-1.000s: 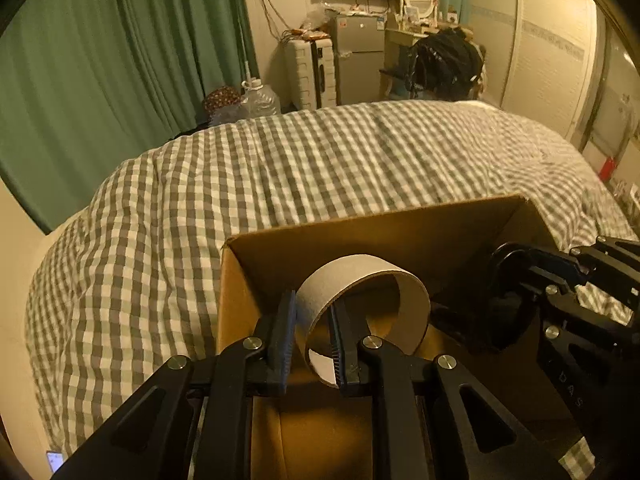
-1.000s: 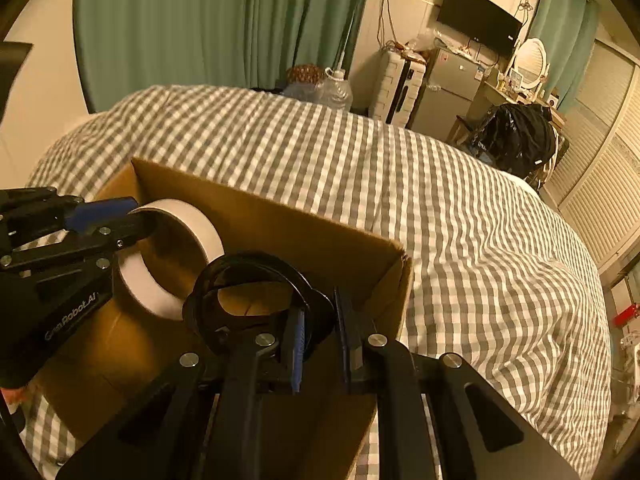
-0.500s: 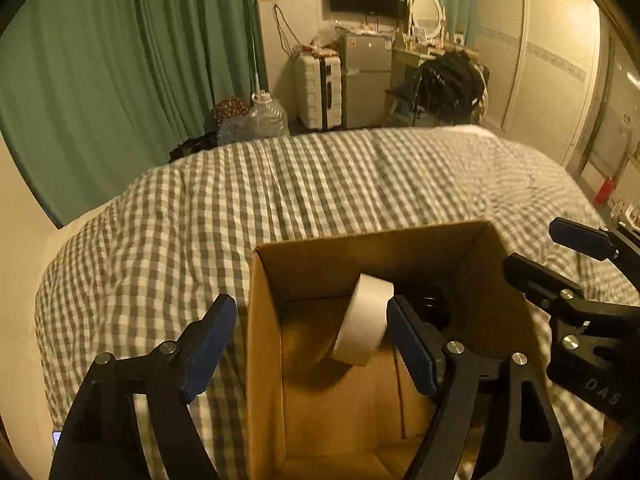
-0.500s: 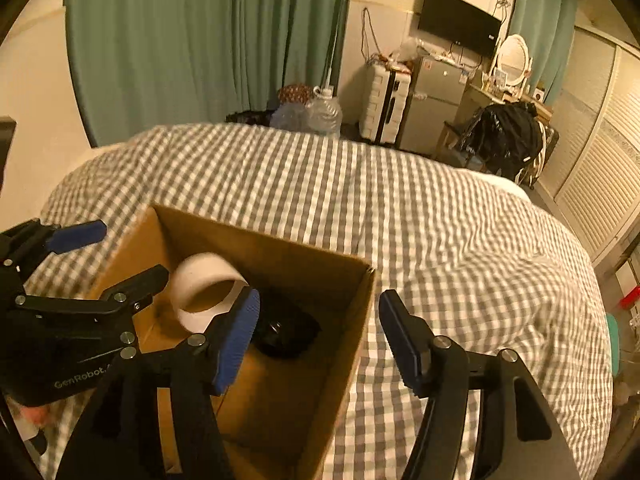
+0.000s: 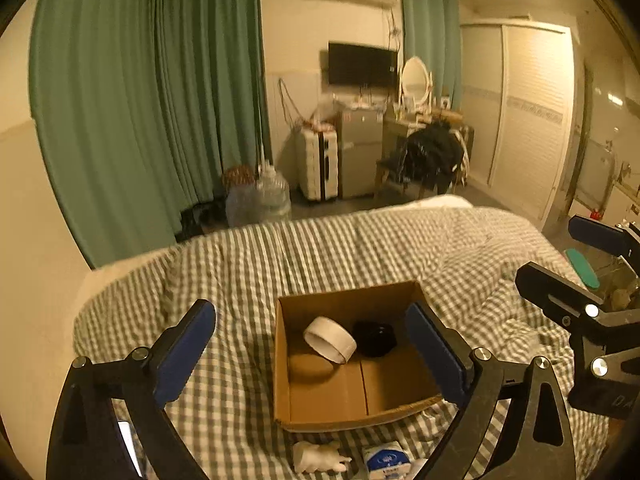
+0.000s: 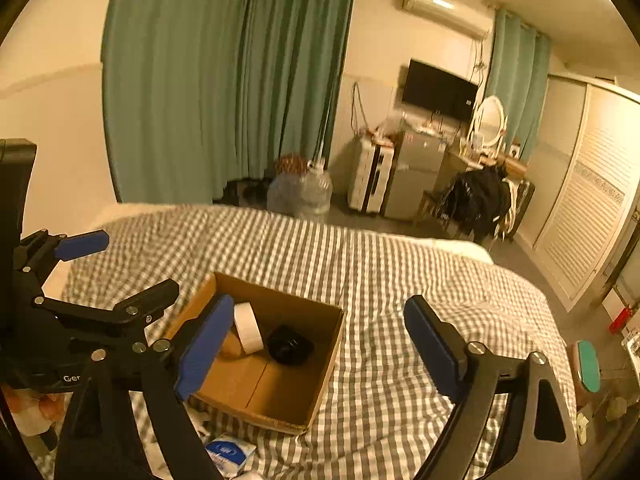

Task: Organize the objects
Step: 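Move the left tool to the white glove and grasp it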

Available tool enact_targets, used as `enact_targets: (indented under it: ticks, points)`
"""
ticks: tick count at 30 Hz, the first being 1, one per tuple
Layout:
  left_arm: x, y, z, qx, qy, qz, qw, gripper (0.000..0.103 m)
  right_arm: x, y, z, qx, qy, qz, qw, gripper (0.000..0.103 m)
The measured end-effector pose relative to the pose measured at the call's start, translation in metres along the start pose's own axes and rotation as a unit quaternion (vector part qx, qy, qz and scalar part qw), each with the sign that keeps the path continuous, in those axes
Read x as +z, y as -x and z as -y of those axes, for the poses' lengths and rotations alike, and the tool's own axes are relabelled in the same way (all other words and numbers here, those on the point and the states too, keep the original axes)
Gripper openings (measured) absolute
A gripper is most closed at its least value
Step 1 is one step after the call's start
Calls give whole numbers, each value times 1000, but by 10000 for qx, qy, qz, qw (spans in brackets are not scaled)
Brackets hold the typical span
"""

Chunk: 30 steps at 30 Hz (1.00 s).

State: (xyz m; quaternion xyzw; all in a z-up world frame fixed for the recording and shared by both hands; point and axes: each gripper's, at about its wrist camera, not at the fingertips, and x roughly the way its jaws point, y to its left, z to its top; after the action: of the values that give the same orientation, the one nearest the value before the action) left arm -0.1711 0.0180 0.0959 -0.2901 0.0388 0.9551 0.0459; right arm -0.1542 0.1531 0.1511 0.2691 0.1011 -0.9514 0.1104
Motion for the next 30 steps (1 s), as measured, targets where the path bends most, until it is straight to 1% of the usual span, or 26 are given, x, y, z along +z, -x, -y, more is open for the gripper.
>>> enact_targets:
  ticks: [4,8,11,14,18,19,20,23,25,27,30]
  points:
    - [-1,41,0,-1,-35,261,9997,101,2,42,-2,-7,15,194,9998,90]
    - [-12,75,-2,-24,-31,407,9992,103,-5,74,-5,14,22,239,9997,91]
    - [-32,87,-5,-17,-29,370,9993,103,-23,90,-11,55,76,202,9998,91]
    - [-54,88,-9,-35,-51,267,9996,103,-44,95,-17,120,150,93,9998,91]
    - [-96,72,-11,180,-67,78,9998,103,-81,85,-26,203,161,-170,9995,91]
    - [-109,67,-13,336,75,66,9994,103,-88,79,-27,225,162,-246,9993,91]
    - [-121,63,-15,380,186,38,9991,103,-99,69,-30,267,156,-383,9988,91]
    - [-153,42,-18,329,330,-284,9985,103,-128,42,-38,341,128,-755,9965,91]
    - [-172,30,-17,276,319,-494,9979,103,-146,27,-43,391,112,-974,9944,91]
    - [-189,22,-13,243,206,-674,9972,103,-169,14,-49,527,103,-1248,9907,91]
    - [-211,12,-8,335,1,-861,9957,103,-203,0,-64,671,246,-1651,9837,91]
